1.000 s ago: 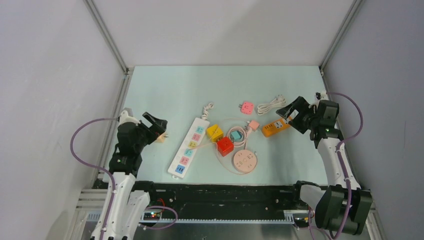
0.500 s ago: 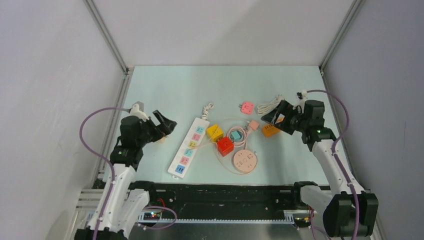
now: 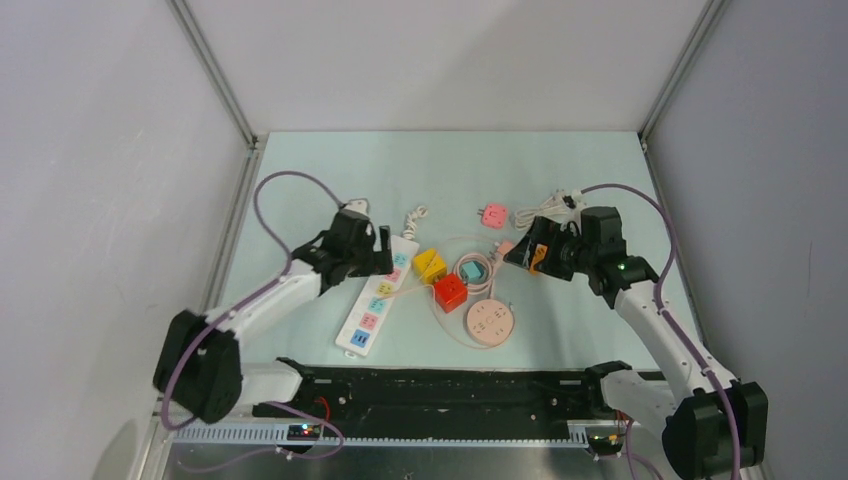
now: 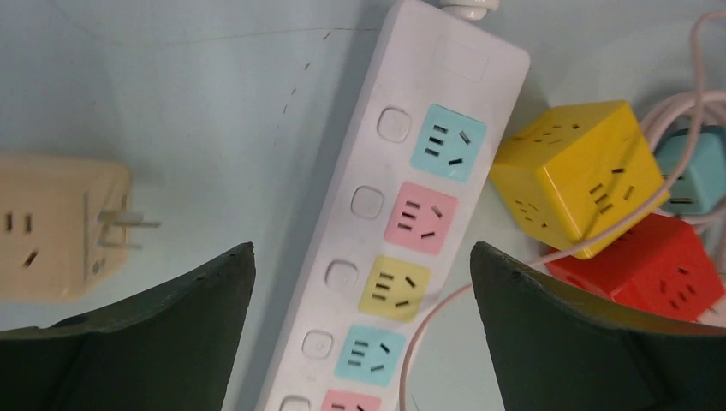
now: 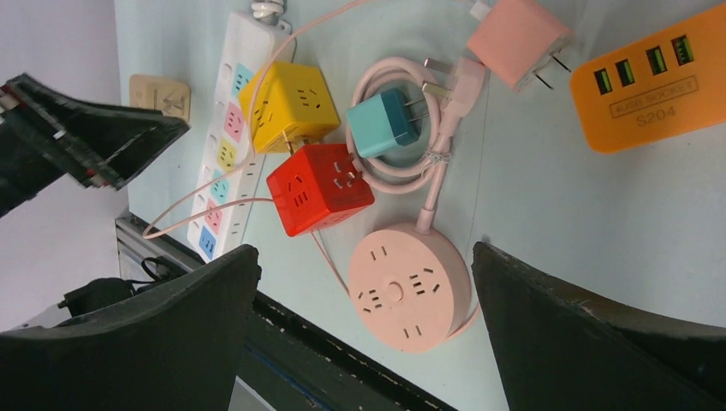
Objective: Insert the plug
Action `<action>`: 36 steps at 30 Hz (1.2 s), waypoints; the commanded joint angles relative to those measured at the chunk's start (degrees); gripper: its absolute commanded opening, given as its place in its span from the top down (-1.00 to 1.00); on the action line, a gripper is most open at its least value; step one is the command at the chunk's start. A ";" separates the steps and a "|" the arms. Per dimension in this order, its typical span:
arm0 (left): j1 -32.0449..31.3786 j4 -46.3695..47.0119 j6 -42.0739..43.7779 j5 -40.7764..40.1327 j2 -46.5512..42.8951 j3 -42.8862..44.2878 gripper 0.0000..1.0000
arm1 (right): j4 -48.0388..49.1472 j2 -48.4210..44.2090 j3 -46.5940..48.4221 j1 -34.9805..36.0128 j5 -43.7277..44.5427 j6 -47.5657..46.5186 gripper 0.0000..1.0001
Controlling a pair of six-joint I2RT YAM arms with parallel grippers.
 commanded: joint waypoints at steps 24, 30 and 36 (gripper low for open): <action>-9.07 3.07 9.41 -13.22 26.15 10.95 -0.83 | -1.78 -4.94 -4.68 1.71 3.25 1.81 -0.92; -6.57 3.40 16.25 -11.63 28.77 15.14 -0.32 | -2.92 -1.63 -4.97 3.53 8.95 1.97 -0.82; -1.68 4.52 22.26 -2.33 30.75 20.93 -0.10 | 0.43 3.16 -5.25 4.40 10.63 2.74 -0.82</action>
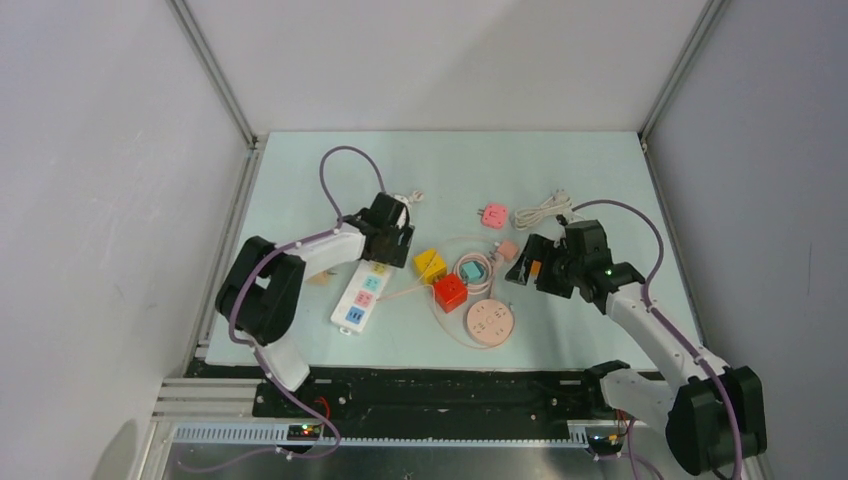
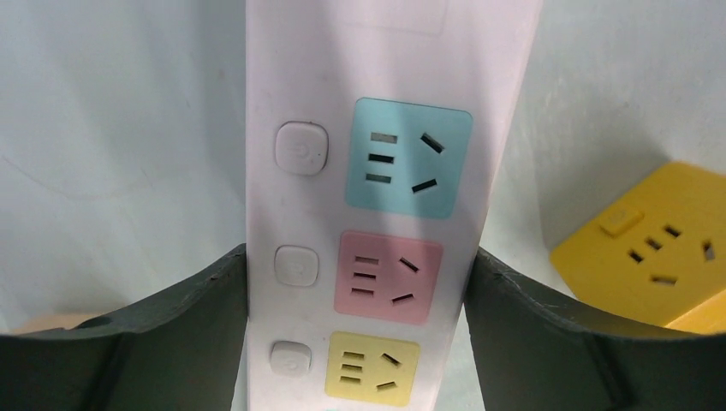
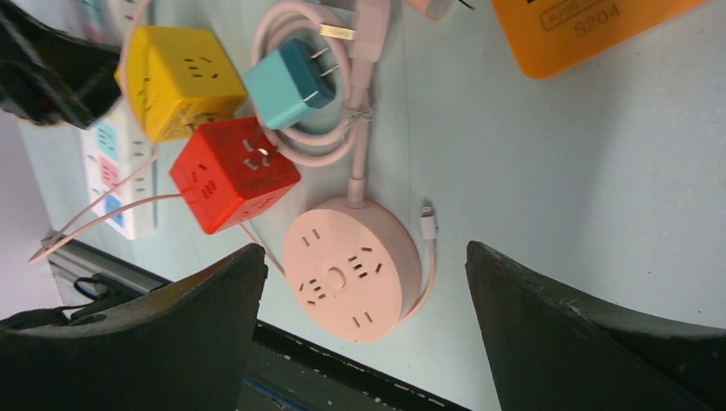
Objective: Insert the plug
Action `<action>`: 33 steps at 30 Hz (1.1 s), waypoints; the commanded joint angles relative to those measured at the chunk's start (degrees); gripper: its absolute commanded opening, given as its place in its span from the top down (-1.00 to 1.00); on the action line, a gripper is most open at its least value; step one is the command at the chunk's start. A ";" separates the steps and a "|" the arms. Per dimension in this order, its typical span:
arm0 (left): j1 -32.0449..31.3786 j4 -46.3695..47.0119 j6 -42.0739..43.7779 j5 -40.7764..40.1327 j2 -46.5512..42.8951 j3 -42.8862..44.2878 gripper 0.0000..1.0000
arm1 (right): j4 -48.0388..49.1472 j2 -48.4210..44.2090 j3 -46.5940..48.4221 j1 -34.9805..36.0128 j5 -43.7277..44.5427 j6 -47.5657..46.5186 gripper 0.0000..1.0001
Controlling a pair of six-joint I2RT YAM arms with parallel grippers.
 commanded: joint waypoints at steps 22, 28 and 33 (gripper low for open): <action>8.57 2.62 3.53 9.81 4.66 12.93 -0.98 | 5.57 9.74 0.99 8.60 8.98 0.32 -0.92; 12.98 2.33 -4.73 5.78 -6.64 10.21 -0.99 | 3.73 6.98 1.30 9.50 9.44 0.30 -0.95; 17.21 -3.28 -21.37 -5.05 -16.69 1.05 -0.99 | 1.99 5.41 1.34 10.06 10.89 0.12 -0.95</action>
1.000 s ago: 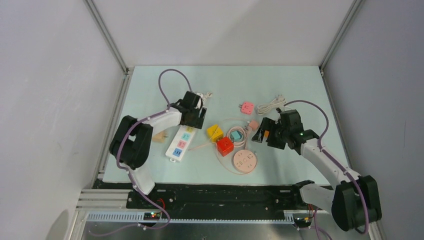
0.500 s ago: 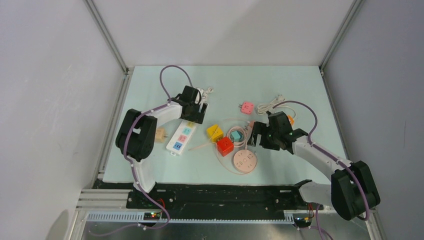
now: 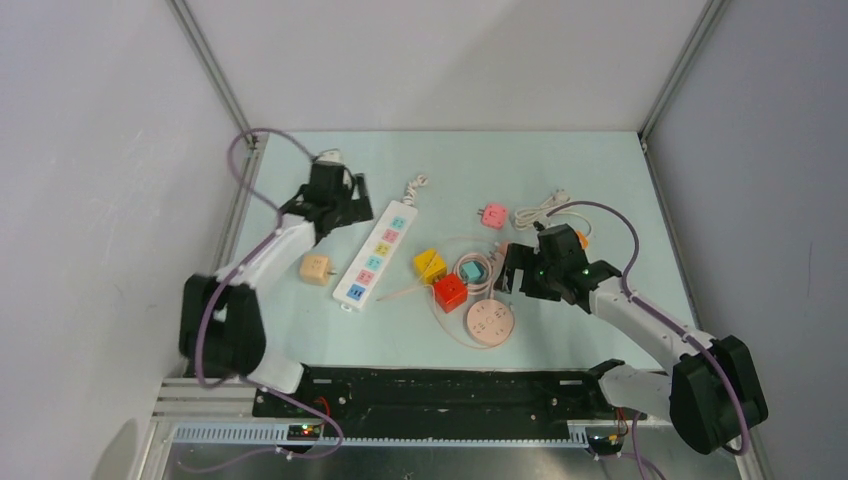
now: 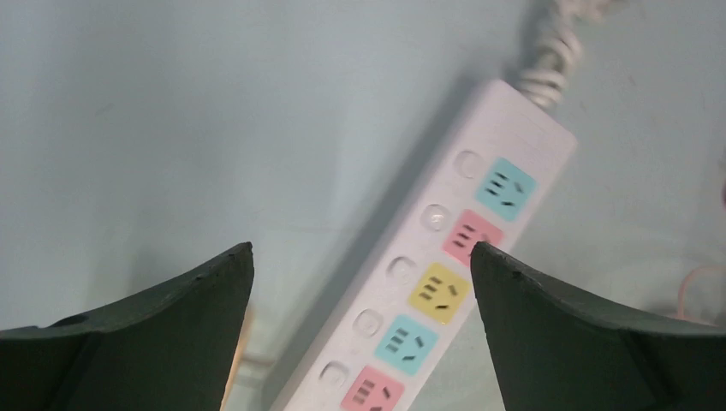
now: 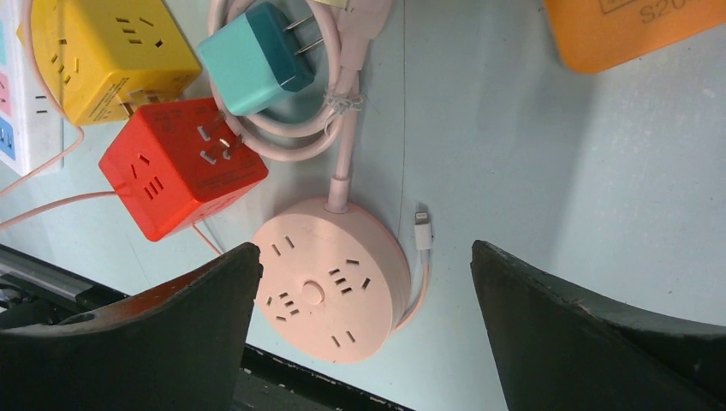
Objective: Insert the plug
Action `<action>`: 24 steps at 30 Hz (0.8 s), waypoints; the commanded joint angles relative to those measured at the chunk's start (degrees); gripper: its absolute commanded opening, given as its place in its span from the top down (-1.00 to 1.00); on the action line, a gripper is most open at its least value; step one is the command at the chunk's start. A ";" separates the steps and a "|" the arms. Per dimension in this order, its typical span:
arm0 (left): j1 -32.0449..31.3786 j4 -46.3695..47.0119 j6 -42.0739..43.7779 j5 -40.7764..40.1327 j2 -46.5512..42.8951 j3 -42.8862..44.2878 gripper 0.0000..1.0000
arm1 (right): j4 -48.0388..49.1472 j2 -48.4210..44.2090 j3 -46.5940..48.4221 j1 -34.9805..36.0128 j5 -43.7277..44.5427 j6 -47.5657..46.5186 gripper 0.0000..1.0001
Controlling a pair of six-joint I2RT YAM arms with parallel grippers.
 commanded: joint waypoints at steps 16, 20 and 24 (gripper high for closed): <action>11.95 -18.04 -45.26 -21.21 -19.46 -17.74 -0.99 | -1.61 -3.85 1.83 1.21 2.57 0.18 -0.94; 12.99 -17.74 -45.56 -19.81 -15.77 -16.05 -0.99 | -1.91 -3.85 1.82 1.26 2.89 -0.72 -0.94; 14.40 -17.61 -44.12 -17.41 -11.85 -13.03 -0.99 | -2.25 -3.72 1.82 1.20 3.17 -1.03 -0.94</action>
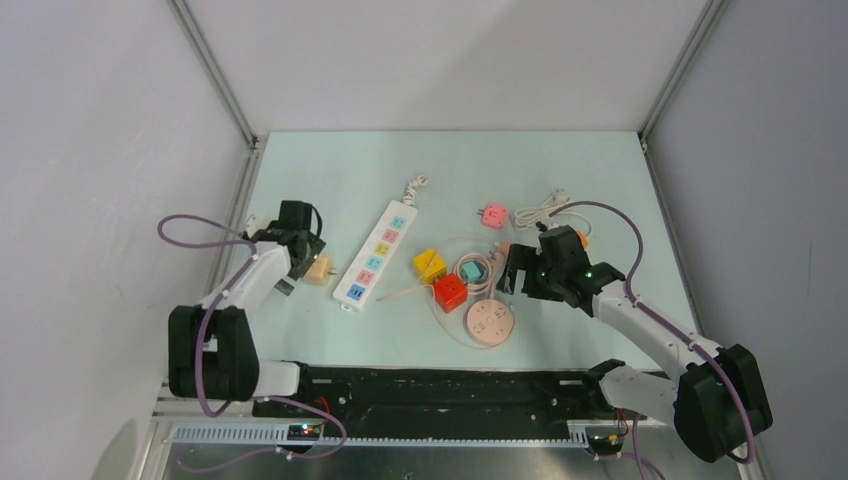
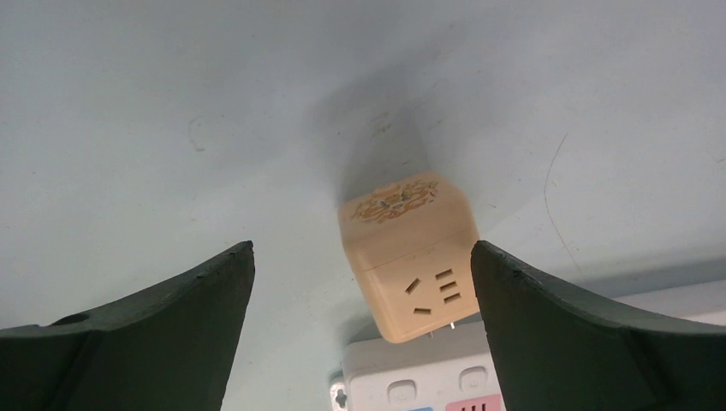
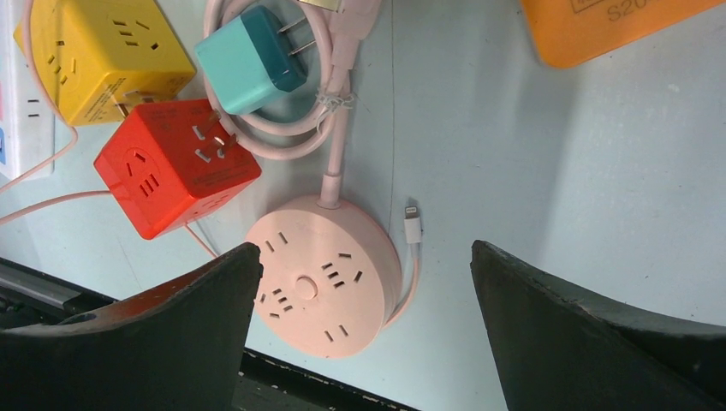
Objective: Insert the plug
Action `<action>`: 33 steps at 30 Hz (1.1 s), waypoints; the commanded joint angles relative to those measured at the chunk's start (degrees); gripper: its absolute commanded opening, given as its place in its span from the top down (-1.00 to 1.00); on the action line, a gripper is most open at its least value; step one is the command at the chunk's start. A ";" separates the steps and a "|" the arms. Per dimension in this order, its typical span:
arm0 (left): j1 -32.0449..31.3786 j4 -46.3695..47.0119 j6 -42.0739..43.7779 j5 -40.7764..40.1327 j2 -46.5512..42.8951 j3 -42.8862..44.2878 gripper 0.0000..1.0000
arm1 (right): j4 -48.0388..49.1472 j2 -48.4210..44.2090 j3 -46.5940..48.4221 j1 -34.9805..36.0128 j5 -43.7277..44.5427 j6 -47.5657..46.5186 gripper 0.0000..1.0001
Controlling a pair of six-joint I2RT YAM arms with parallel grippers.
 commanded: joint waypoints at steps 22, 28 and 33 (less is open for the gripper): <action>1.78 8.29 -0.81 4.32 8.47 1.59 -0.70 | -0.36 -0.88 1.86 0.37 -0.50 -2.39 -0.93; 1.74 9.26 3.58 4.65 8.15 -0.81 -0.43 | -0.12 -2.27 1.81 0.36 -1.36 -2.53 -0.93; -0.59 10.20 8.15 4.68 4.86 -0.56 -0.03 | -0.07 -3.21 1.88 0.34 -2.43 -2.06 -0.92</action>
